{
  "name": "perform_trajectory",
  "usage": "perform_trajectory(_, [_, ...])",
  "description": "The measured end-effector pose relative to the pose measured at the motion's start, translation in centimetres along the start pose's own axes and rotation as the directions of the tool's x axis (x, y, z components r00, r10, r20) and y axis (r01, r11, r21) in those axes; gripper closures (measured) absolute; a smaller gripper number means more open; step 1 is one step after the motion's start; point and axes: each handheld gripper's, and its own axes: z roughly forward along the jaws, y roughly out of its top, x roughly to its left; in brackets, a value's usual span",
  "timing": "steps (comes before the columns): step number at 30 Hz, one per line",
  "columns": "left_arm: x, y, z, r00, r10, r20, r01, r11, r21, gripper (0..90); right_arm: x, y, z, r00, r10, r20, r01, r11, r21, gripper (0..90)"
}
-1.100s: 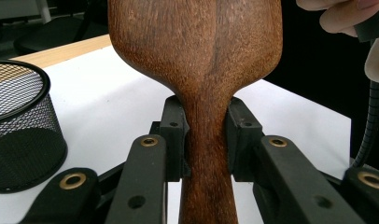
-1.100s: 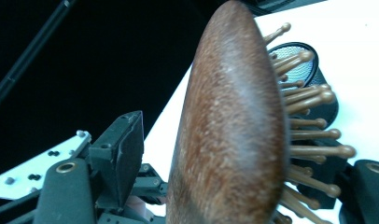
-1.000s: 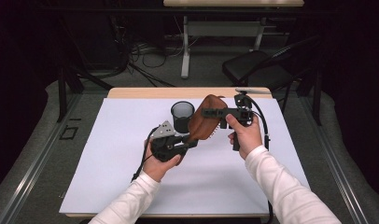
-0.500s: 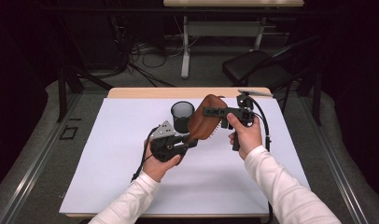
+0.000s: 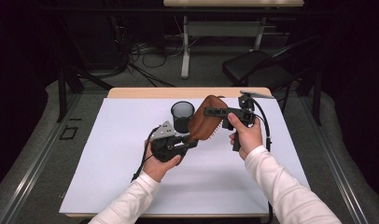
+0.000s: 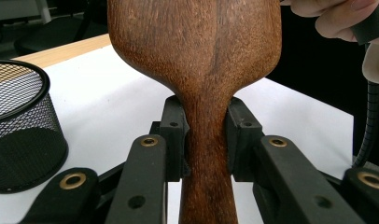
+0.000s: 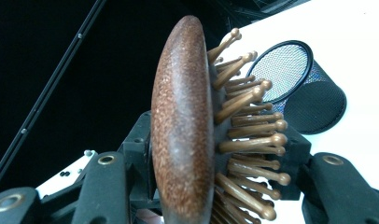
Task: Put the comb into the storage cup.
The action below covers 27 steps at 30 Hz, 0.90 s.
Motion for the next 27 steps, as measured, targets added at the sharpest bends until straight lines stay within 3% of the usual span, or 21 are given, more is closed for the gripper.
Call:
perform_trajectory(14, [0.07,-0.05,0.06,1.0,0.001,0.0,-0.001,1.0,0.002,72.0,-0.01,-0.02,0.03,0.9998,0.02,0.003,-0.02,1.0,0.002,45.9])
perform_trajectory(27, [0.18,-0.14,0.11,1.0,0.001,-0.002,-0.001,1.0,0.004,72.1,0.13,-0.14,0.16,0.9998,0.006,0.016,-0.006,1.0,-0.009,45.8])
